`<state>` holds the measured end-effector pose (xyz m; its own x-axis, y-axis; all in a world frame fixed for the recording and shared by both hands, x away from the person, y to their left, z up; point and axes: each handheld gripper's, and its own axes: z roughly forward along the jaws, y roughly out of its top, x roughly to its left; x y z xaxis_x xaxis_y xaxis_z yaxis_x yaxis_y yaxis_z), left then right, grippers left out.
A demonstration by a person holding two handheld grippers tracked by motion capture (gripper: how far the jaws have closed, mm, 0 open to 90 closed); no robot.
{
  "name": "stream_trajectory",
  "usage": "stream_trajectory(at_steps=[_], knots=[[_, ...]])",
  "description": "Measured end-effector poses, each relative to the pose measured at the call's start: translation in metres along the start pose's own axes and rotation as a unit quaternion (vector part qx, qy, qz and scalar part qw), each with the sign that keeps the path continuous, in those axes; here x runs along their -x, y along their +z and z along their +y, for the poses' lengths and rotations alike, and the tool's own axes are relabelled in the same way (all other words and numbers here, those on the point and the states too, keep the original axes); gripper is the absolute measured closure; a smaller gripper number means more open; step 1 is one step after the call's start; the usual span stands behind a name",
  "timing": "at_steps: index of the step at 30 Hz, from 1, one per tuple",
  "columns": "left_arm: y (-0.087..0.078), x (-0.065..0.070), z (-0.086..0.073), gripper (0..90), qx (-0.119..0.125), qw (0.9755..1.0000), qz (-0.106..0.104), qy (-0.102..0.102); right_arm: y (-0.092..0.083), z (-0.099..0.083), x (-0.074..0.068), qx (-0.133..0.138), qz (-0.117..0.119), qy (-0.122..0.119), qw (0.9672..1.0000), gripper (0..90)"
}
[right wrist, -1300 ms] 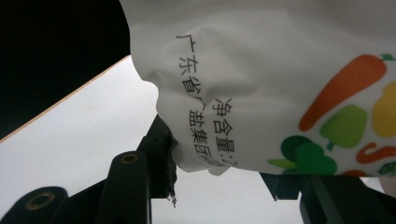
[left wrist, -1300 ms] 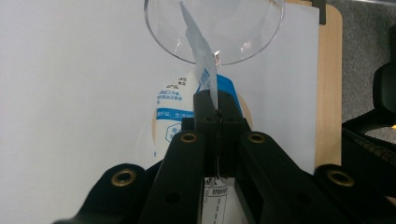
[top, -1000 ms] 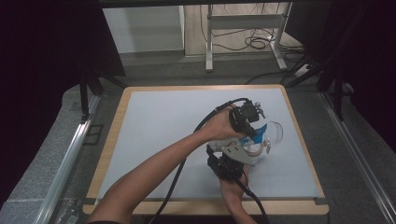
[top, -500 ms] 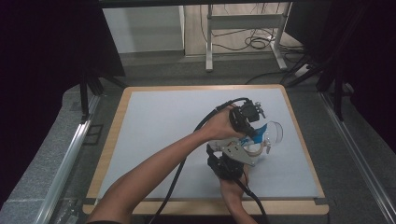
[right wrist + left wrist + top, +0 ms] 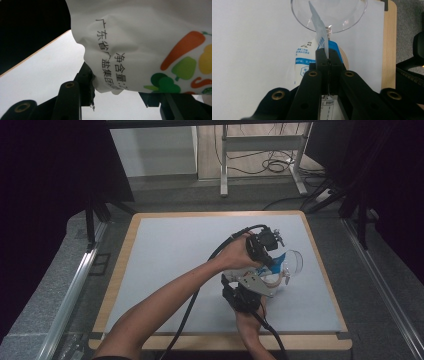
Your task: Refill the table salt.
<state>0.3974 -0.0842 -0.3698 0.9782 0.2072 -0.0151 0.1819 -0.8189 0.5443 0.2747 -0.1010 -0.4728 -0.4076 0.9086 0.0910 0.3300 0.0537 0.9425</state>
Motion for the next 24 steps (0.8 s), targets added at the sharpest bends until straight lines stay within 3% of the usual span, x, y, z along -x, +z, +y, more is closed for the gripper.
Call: stream_trajectory(at_steps=[24], knots=[[0.0016, 0.0015, 0.0031, 90.0, -0.004, 1.0000, 0.001, 0.006, -0.0020, 0.0033, 0.0027, 0.004, 0.000, 0.012, 0.9999, 54.5]])
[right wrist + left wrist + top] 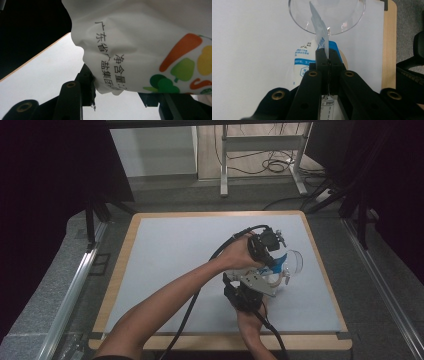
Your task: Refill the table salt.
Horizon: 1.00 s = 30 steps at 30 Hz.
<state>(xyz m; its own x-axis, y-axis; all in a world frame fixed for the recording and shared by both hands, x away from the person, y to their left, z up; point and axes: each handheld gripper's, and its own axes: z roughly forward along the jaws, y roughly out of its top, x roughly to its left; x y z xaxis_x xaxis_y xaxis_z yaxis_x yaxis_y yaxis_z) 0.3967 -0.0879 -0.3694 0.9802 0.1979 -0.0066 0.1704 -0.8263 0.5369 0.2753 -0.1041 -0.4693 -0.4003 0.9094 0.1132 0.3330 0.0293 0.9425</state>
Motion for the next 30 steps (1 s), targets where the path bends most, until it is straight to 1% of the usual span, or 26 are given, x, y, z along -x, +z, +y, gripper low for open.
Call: stream_trajectory(at_steps=[13, 21, 22, 30], knots=[[0.0019, 0.0000, -0.0002, 90.0, -0.003, 1.0000, 0.000, 0.002, 0.0007, -0.0005, 0.0006, 0.001, 0.000, -0.001, 1.0000, 54.7], [0.0028, 0.0001, -0.0002, 90.0, -0.006, 1.0000, 0.001, 0.003, 0.0015, -0.0016, 0.0001, 0.004, 0.001, 0.004, 1.0000, 54.8], [0.0029, 0.0001, -0.0001, 90.0, -0.006, 1.0000, 0.001, 0.002, 0.0016, -0.0015, 0.0006, 0.003, 0.002, 0.008, 1.0000, 54.9], [0.0036, 0.0002, 0.0017, 90.0, -0.007, 1.0000, 0.000, 0.006, 0.0002, -0.0005, 0.0026, 0.004, 0.003, 0.011, 0.9999, 55.1]])
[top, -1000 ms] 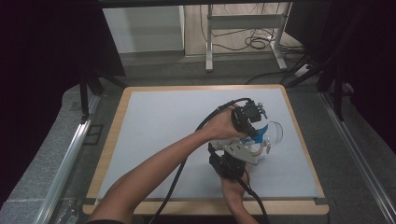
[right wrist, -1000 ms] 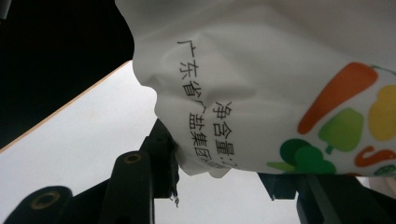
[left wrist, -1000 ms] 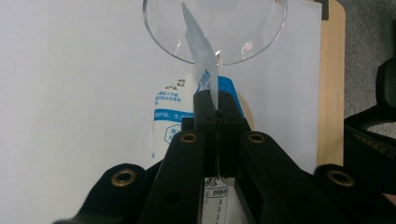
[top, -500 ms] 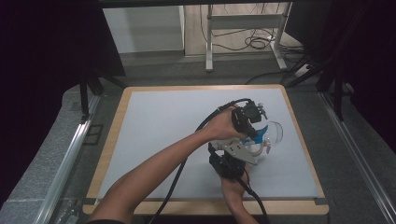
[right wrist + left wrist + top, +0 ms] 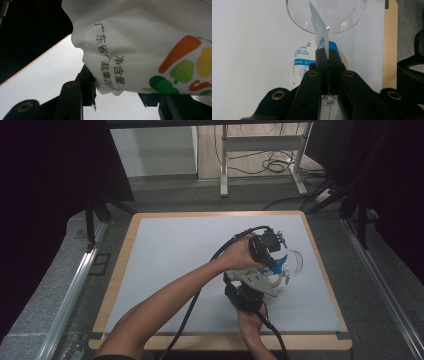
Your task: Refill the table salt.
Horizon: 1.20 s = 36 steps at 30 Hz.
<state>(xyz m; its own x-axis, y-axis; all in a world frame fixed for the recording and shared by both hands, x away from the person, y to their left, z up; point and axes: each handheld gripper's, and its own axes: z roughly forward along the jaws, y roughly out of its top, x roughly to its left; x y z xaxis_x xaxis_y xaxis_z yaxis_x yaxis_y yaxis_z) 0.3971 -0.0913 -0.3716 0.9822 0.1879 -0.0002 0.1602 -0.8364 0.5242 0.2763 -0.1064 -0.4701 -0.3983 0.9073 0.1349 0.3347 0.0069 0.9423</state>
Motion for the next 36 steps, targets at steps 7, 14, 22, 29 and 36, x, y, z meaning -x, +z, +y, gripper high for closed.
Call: stream_trajectory(at_steps=[7, 14, 22, 29, 36], knots=[[0.0006, 0.0008, 0.0010, 90.0, 0.001, 1.0000, -0.001, -0.001, -0.0006, 0.0005, 0.0008, 0.001, 0.000, 0.002, 1.0000, 55.2], [0.0012, 0.0008, 0.0019, 90.0, 0.000, 1.0000, -0.001, 0.001, -0.0006, 0.0009, 0.0014, 0.002, 0.000, 0.005, 1.0000, 55.2], [0.0005, 0.0013, 0.0024, 90.0, 0.000, 1.0000, -0.001, 0.001, -0.0012, 0.0014, 0.0015, 0.005, 0.001, 0.005, 1.0000, 55.3], [0.0011, 0.0007, 0.0015, 90.0, -0.002, 1.0000, -0.001, 0.000, -0.0005, 0.0012, 0.0011, 0.004, 0.002, 0.006, 1.0000, 55.4], [0.0042, -0.0004, 0.0000, 90.0, -0.004, 1.0000, -0.003, -0.003, 0.0007, -0.0005, 0.0014, 0.001, 0.002, 0.006, 1.0000, 55.4]])
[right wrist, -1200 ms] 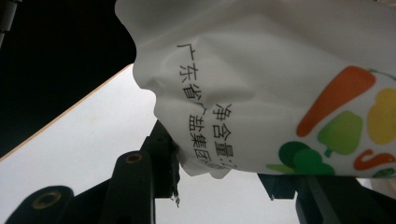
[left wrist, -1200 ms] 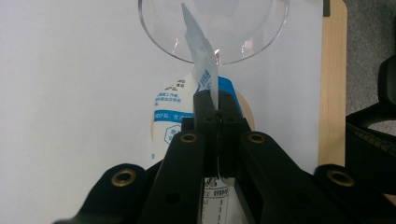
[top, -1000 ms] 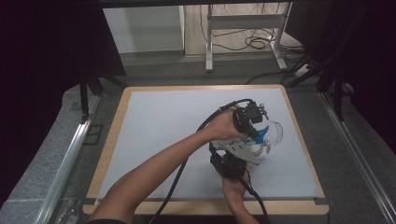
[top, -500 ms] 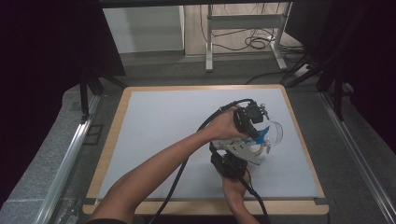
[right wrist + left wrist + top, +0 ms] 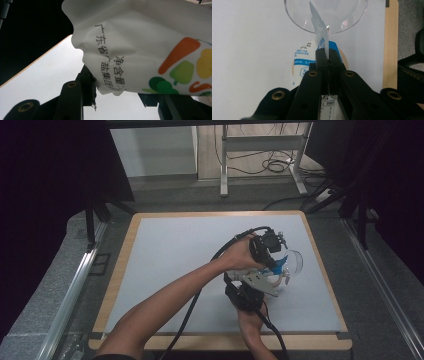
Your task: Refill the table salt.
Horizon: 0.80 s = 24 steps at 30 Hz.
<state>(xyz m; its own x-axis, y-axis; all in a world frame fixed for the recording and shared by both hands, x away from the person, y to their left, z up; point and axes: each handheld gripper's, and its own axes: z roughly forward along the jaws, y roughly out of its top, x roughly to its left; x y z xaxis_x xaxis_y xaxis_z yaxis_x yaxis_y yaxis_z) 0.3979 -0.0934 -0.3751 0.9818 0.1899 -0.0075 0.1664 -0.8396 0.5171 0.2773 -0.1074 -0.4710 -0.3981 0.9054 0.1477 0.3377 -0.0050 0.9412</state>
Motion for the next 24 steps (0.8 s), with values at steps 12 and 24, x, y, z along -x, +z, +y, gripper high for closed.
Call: stream_trajectory(at_steps=[12, 24], knots=[[0.0006, 0.0001, 0.0001, 90.0, -0.002, 1.0000, 0.001, 0.001, -0.0004, 0.0012, 0.0013, -0.004, 0.012, 0.019, 0.9997, 55.7], [0.0005, 0.0004, 0.0010, 90.0, -0.002, 1.0000, 0.002, 0.003, -0.0009, 0.0018, 0.0021, -0.003, 0.010, 0.015, 0.9998, 55.9]])
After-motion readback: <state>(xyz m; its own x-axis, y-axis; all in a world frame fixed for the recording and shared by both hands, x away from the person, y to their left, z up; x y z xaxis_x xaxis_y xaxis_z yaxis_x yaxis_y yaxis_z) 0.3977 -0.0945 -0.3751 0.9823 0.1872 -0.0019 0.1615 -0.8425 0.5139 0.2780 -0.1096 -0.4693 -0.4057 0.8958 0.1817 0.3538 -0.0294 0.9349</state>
